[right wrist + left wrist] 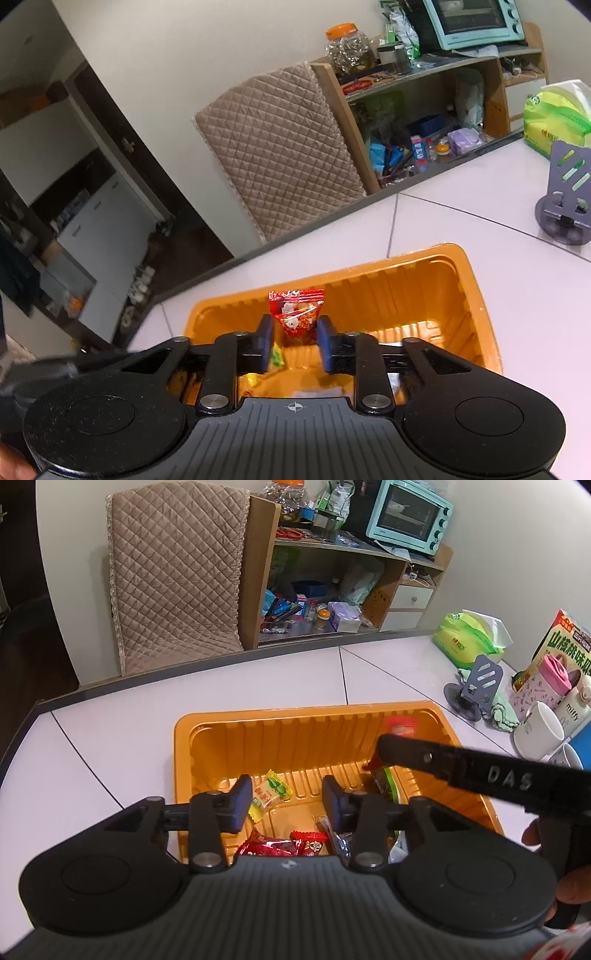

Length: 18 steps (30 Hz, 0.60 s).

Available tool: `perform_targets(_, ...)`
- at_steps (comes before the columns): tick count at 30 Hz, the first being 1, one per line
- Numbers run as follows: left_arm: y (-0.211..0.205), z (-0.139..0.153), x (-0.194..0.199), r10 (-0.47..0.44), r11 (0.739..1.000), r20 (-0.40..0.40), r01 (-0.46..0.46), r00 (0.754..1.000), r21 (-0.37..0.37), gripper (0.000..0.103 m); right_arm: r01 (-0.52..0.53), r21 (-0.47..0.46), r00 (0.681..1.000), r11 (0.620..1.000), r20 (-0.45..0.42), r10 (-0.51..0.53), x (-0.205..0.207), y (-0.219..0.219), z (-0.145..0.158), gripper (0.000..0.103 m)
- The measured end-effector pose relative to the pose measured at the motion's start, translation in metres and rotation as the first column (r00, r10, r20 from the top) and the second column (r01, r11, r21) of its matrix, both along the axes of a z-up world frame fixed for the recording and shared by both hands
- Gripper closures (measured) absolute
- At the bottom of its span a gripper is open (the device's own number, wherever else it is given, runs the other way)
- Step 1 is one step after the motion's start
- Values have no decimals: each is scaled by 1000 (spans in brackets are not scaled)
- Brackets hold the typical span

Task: Organize snacks
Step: 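Open both grippers to drop the candies into the tray, then move both open grippers back toward the red pack and green candy on the table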

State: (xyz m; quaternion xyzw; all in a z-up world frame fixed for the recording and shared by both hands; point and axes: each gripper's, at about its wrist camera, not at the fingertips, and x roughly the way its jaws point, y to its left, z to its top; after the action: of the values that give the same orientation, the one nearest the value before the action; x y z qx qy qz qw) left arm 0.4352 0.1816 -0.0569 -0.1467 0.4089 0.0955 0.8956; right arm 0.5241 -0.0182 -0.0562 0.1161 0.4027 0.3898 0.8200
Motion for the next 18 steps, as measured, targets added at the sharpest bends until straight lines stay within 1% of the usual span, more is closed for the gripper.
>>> perform_targets(2,0,1,-3,3,1000,1,-3,1000,-2,65,11,32,1000,999,11,-11,-1,-4,4,55)
perform_targets(5,0,3,-8,16,1000,6,-16,1000,-4,57,22,25,1000,999,16,-22,-1,-7,9,53)
perform_targets(10,-4,8,-19,17,1000,14,-17,1000,-13,53,26,10,1000,1000,13,-26,-8,-14,13,51)
perform_targets(11,-5,10,-22,17,1000,15,-17,1000,-16,51,31,1,999,1000,12,-31,-10,-18,14,50)
perform_targets(13,-7,13,-27,15,1000,22,-14,1000,-20,50,37,-12,999,999,9,-37,-15,-24,14,47)
perform_targets(15,-10,17,-33,13,1000,29,-12,999,-21,50,44,-18,999,999,8,-44,-21,-31,15,41)
perform_targets(18,-14,23,-43,13,1000,42,-12,999,-25,49,49,-26,999,998,22,-48,-31,-43,18,34)
